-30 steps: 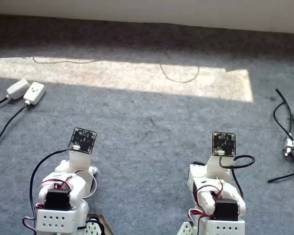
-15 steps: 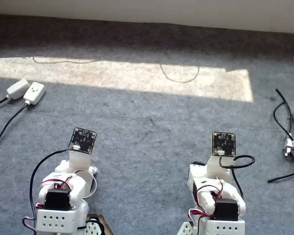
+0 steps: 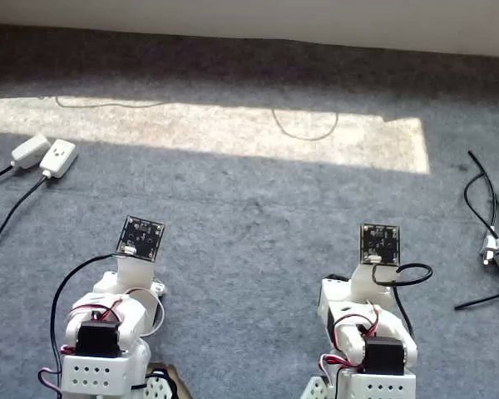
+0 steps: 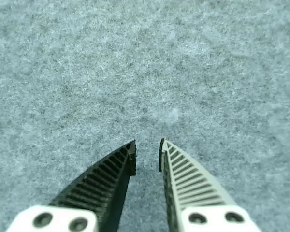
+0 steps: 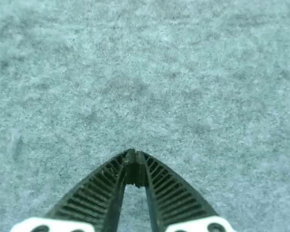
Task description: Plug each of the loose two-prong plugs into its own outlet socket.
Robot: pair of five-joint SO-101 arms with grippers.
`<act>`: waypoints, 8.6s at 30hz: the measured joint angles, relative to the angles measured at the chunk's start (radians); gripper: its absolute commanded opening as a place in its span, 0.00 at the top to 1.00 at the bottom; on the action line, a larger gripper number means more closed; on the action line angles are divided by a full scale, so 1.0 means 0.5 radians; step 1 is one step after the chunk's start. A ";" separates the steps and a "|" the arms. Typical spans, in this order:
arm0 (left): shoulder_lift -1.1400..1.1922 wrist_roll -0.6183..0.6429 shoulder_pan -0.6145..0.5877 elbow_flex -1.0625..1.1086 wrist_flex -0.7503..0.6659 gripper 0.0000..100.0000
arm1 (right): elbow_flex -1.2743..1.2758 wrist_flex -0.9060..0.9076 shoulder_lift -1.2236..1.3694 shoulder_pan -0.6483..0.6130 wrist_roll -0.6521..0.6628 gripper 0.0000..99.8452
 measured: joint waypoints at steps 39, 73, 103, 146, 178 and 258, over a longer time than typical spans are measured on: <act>0.000 0.000 0.000 0.000 0.000 0.90 | 0.000 0.000 0.000 0.000 0.000 0.99; 0.000 0.000 0.000 0.000 0.000 0.90 | 0.000 0.000 0.000 0.000 0.000 0.99; 0.000 0.000 0.000 0.000 0.000 0.90 | 0.000 0.000 0.000 -0.110 0.000 0.99; 0.000 0.003 0.313 0.000 0.000 0.90 | -0.040 -0.881 0.000 0.933 0.242 0.80; 0.000 0.003 0.313 0.000 0.000 0.90 | -5.186 0.497 4.962 1.504 1.071 0.80; 0.000 0.000 0.313 0.000 0.000 0.90 | -6.610 0.961 5.542 -0.061 -0.236 0.92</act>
